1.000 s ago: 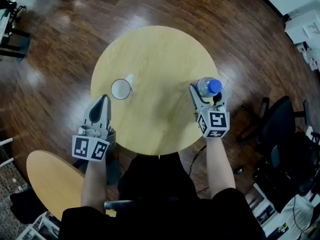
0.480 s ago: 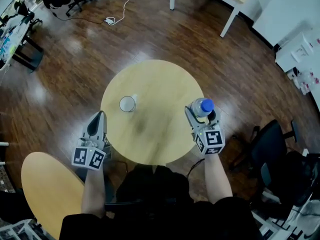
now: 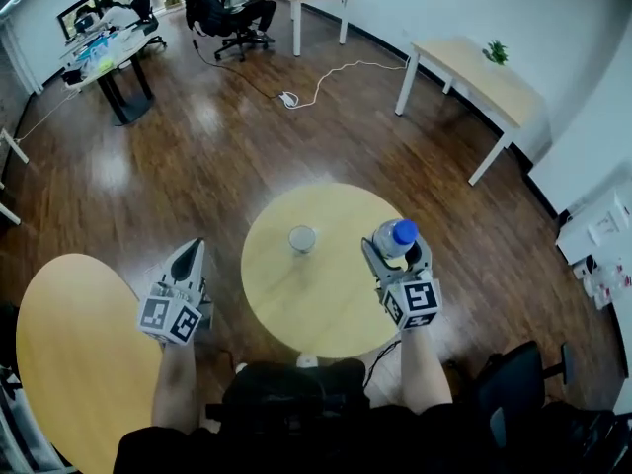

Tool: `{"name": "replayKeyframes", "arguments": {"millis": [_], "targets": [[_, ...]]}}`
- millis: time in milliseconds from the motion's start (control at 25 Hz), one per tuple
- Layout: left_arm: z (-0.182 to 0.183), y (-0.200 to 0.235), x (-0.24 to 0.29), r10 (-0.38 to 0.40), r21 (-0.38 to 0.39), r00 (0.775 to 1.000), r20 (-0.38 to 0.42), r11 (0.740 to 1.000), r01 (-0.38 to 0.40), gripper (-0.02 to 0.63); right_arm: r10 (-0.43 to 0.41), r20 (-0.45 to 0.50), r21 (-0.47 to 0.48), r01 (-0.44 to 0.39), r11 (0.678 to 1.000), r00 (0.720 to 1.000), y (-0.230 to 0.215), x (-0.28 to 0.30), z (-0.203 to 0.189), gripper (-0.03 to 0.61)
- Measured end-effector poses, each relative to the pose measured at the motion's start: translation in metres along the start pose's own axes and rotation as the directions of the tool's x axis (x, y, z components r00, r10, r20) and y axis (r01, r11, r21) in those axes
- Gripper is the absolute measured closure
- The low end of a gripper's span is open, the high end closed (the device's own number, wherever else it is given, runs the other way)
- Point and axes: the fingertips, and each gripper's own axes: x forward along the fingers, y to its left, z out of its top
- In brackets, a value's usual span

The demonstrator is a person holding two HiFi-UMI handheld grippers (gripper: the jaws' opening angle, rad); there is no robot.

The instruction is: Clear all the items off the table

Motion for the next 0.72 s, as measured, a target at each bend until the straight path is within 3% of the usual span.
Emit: {"name": "replayKeyframes", "arguments": {"millis": [200, 360, 560, 720], "targets": [[0.037, 0.062, -0.066, 0.161, 0.028, 0.984, 0.072, 0.986, -0.163, 0.614, 0.173, 0.063, -0.034, -0.171, 0.985, 0.983, 0.077, 0.054, 0.037, 0.199], [0.071, 0.099, -0.128, 0.283, 0.057, 0.952, 0.117, 0.955, -0.29, 0.614, 0.321, 0.09, -0.042, -0.318, 0.947, 0.943, 0.148, 0.096, 0.06, 0.199], [0.099, 0.154, -0.236, 0.482, 0.072, 0.859, 0.171, 0.864, -0.499, 0.614, 0.515, 0.107, -0.042, -0.514, 0.857, 0.85, 0.261, 0.141, 0.082, 0.199], [0.106, 0.173, -0.31, 0.59, 0.065, 0.781, 0.206, 0.788, -0.613, 0.614, 0.632, 0.106, -0.068, -0.629, 0.775, 0.767, 0.341, 0.158, 0.089, 0.199]]}}
